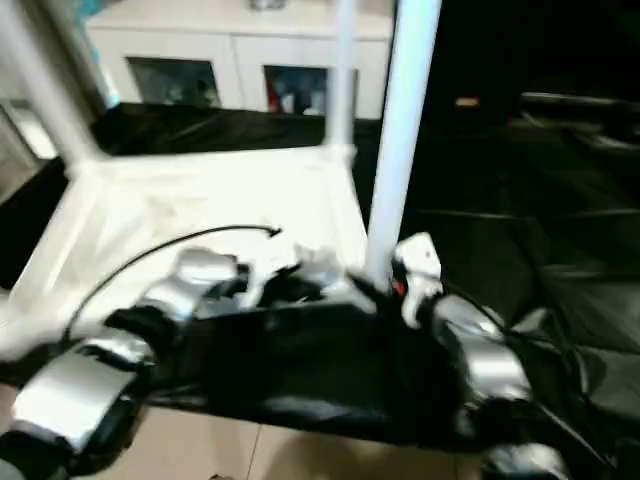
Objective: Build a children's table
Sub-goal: Rotate leg to tighten
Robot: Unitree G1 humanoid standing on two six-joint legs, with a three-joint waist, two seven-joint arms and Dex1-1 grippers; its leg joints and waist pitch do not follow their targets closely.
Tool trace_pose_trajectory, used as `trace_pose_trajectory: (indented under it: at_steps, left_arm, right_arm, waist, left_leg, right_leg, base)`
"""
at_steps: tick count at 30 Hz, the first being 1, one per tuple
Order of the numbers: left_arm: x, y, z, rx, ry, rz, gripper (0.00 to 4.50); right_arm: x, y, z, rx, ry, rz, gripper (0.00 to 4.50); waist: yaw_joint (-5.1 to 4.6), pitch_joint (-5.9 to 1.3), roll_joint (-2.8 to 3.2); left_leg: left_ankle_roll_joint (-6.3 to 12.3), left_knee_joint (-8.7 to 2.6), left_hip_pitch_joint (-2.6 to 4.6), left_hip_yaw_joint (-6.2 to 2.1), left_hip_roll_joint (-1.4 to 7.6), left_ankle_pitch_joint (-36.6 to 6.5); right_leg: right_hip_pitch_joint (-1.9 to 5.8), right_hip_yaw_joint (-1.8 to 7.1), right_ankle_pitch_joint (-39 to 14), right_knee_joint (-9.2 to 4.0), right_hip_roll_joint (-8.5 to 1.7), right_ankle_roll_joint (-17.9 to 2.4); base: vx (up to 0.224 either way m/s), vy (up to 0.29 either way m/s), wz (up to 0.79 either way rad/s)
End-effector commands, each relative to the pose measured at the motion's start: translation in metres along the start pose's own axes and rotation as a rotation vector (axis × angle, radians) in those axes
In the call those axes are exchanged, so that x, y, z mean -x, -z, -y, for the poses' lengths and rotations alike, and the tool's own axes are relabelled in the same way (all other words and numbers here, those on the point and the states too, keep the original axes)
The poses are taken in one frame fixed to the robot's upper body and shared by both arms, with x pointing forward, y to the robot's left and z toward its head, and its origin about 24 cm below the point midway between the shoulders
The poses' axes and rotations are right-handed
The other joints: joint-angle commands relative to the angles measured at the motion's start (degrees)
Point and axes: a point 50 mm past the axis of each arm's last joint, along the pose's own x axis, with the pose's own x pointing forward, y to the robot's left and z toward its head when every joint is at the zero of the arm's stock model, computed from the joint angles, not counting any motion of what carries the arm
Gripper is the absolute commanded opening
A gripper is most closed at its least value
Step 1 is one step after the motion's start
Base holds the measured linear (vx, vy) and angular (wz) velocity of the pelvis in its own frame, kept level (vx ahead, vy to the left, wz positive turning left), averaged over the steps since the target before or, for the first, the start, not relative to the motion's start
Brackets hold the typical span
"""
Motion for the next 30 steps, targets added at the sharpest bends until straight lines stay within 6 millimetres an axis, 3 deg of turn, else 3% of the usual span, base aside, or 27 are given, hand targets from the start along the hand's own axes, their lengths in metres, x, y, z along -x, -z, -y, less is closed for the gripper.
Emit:
trace_pose_trajectory:
  at_steps: [1, 4, 5, 6, 11, 12, 13, 16, 19, 20, 22, 30]
  left_arm:
    - [-0.01, -0.015, 0.001, 0.001, -0.034, 0.039, 0.0]
    - [-0.018, -0.019, 0.005, 0.0, -0.048, 0.04, 0.0]
    - [-0.021, -0.021, 0.007, -0.012, -0.051, 0.037, 0.0]
    - [-0.021, -0.022, 0.007, -0.013, -0.05, 0.038, 0.0]
    - [-0.017, -0.019, 0.006, -0.02, -0.012, 0.044, 0.0]
    - [-0.015, -0.019, 0.006, -0.024, 0.0, 0.048, 0.0]
    - [-0.014, -0.018, 0.006, -0.026, 0.019, 0.049, 0.0]
    - [-0.008, -0.015, 0.006, -0.042, 0.068, 0.05, 0.0]
    - [0.005, -0.008, 0.006, -0.069, 0.178, 0.048, 0.0]
    - [0.01, -0.005, 0.006, -0.085, 0.214, 0.047, 0.0]
    - [0.014, -0.003, 0.006, -0.091, 0.246, 0.053, 0.0]
    - [0.031, 0.003, 0.003, -0.071, 0.36, 0.052, 0.0]
  right_arm:
    - [-0.001, 0.036, -0.012, -0.045, 0.027, -0.171, 2.7]
    - [-0.01, 0.031, -0.025, -0.018, -0.008, -0.157, 2.7]
    - [-0.014, 0.028, -0.031, -0.001, -0.027, -0.143, 3.26]
    - [-0.016, 0.026, -0.033, -0.001, -0.028, -0.132, 3.26]
    - [-0.014, 0.016, -0.027, 0.019, -0.063, -0.08, 3.74]
    - [-0.013, 0.015, -0.026, 0.022, -0.082, -0.071, 3.83]
    - [-0.011, 0.013, -0.024, 0.02, -0.106, -0.064, 3.83]
    - [-0.002, 0.007, -0.017, 0.049, -0.217, -0.043, 3.83]
    - [0.019, -0.003, -0.003, 0.122, -0.388, -0.018, 3.83]
    - [0.026, -0.008, 0.004, 0.137, -0.418, -0.012, 3.83]
    - [0.029, -0.01, 0.008, 0.128, -0.436, -0.009, 3.83]
    - [0.045, -0.01, 0.009, 0.155, -0.617, -0.065, 3.83]
  waist:
    - [-0.32, -3.07, -0.75]
    - [-0.37, -3.07, -0.78]
    - [-0.36, -3.11, -0.66]
    - [-0.36, -3.1, -0.66]
    - [-0.4, -3.13, -0.54]
    - [-0.41, -3.16, -1.06]
    - [-0.28, -3.2, -0.86]
    - [0.0, -3.35, -0.89]
    - [0.68, -3.62, -1.0]
    - [0.79, -3.8, -0.94]
    - [0.88, -3.93, -0.88]
    - [1.9, -3.68, -1.08]
  left_leg:
    - [1.72, -4.76, 0.88, -2.84, 4.91, -14.77]
    - [2.53, -4.67, 0.72, -2.76, 4.72, -14.49]
    - [3.01, -4.63, 0.65, -2.74, 4.73, -14.16]
    - [3.17, -4.68, 0.69, -2.77, 4.78, -14.09]
    - [3.22, -4.78, 0.74, -2.81, 4.94, -14.7]
    - [3.55, -4.77, 0.68, -2.74, 4.94, -14.65]
    - [3.72, -4.72, 0.67, -2.79, 4.96, -14.4]
    - [5.46, -4.45, 0.36, -2.65, 4.94, -12.03]
    - [8.33, -4.05, -0.05, -2.52, 5.1, -8.07]
    - [9.9, -3.76, -0.2, -2.42, 5.12, -6.77]
    - [11.18, -3.59, -0.29, -2.47, 5.28, -5.31]
    - [9.02, -3.83, 0.12, -2.26, 5.44, -7.51]
  right_leg:
    - [2.05, 3.86, -19.53, -5.17, -5.5, -10.92]
    - [2.18, 3.84, -18.84, -5.12, -5.43, -10.8]
    - [2.19, 3.85, -18.67, -5.12, -5.46, -10.69]
    - [2.17, 3.82, -18.73, -5.13, -5.44, -10.71]
    - [2.12, 3.87, -18.34, -5.07, -5.41, -10.75]
    - [2.18, 3.87, -17.7, -5.0, -5.37, -10.92]
    - [2.26, 3.92, -17.31, -4.84, -5.51, -11.14]
    - [2.56, 3.95, -14.28, -4.47, -5.58, -11.77]
    - [3.06, 3.78, -8.14, -3.6, -5.34, -12.54]
    - [3.01, 3.76, -4.97, -3.08, -5.43, -13.4]
    - [2.92, 3.62, -2.46, -2.69, -5.43, -14.26]
    - [2.51, 3.73, -8.81, -3.3, -5.44, -13.82]
  base:
    - [0.0, 0.0, 0.0]
    - [0.0, 0.0, 0.0]
    - [0.0, 0.0, 0.0]
    - [0.0, 0.0, 0.0]
    - [0.0, 0.0, 0.0]
    - [0.0, 0.0, 0.0]
    - [0.0, 0.0, 0.0]
    - [0.0, 0.0, 0.0]
    - [0.0, 0.0, 0.0]
    - [0.0, 0.0, 0.0]
    - [0.0, 0.0, 0.0]
    - [0.0, 0.0, 0.0]
